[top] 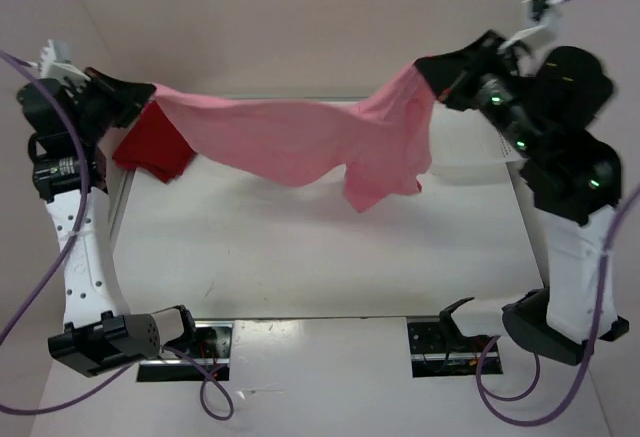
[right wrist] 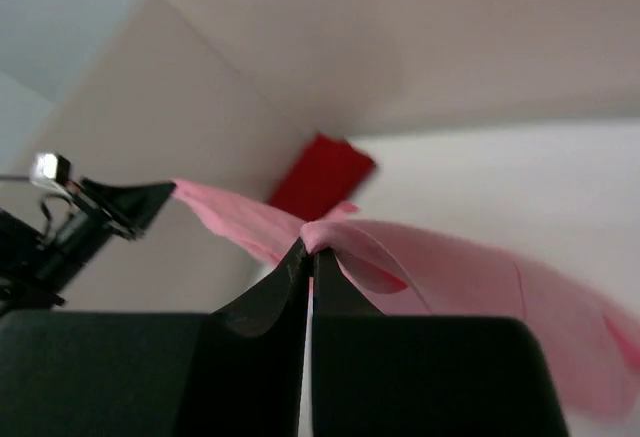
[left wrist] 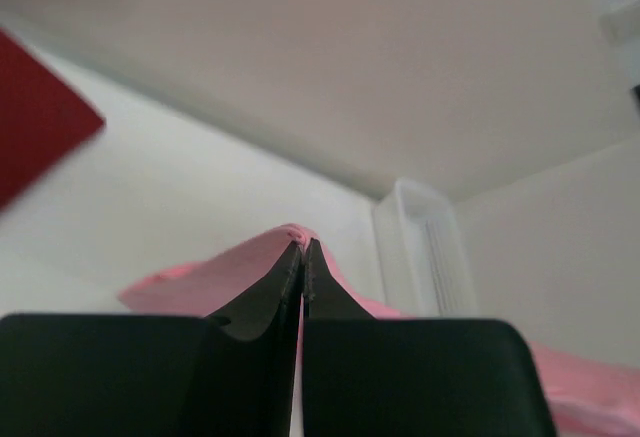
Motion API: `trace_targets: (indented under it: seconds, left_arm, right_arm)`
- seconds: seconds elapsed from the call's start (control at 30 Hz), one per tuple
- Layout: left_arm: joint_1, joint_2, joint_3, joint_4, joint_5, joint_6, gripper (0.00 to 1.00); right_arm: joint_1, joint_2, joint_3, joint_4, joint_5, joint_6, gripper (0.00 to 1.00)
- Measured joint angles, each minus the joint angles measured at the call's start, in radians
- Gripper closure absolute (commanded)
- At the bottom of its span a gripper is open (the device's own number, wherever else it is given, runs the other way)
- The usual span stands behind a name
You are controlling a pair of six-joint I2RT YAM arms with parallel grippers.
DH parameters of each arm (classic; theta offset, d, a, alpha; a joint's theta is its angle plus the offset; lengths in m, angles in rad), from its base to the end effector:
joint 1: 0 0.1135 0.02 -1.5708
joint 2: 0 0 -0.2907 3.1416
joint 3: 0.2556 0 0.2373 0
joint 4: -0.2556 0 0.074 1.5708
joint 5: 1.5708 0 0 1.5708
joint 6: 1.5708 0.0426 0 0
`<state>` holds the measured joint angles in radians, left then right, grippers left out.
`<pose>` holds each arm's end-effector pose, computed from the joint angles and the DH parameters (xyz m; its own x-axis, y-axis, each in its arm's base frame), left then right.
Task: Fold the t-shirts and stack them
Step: Flatten out the tshirt
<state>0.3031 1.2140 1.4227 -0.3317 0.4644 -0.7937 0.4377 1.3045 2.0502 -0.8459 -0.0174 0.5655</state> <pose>0.2366 0.0540 0.4784 -0.1943 -0.7287 -0.6567 0.0269 0.6653 -0.7461 0.1695 0.0801 0.5821 -0.3120 0.4455 -0.8392 -0.3225 0.7811 0.5346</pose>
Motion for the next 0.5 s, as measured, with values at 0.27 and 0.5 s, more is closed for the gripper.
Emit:
trace_targets:
  seconds: [0.27,0.5]
  left_arm:
    - [0.072,0.056,0.411,-0.01,0.084,-0.074,1.0]
    - [0.077,0.12,0.455,0.027,0.083,-0.104,1.0]
  right_arm:
    - [0.0,0.021,0.572,-0.025,0.043,-0.006,1.0]
    - [0.0,0.113,0.602,0.051,0.065,-0.039,1.0]
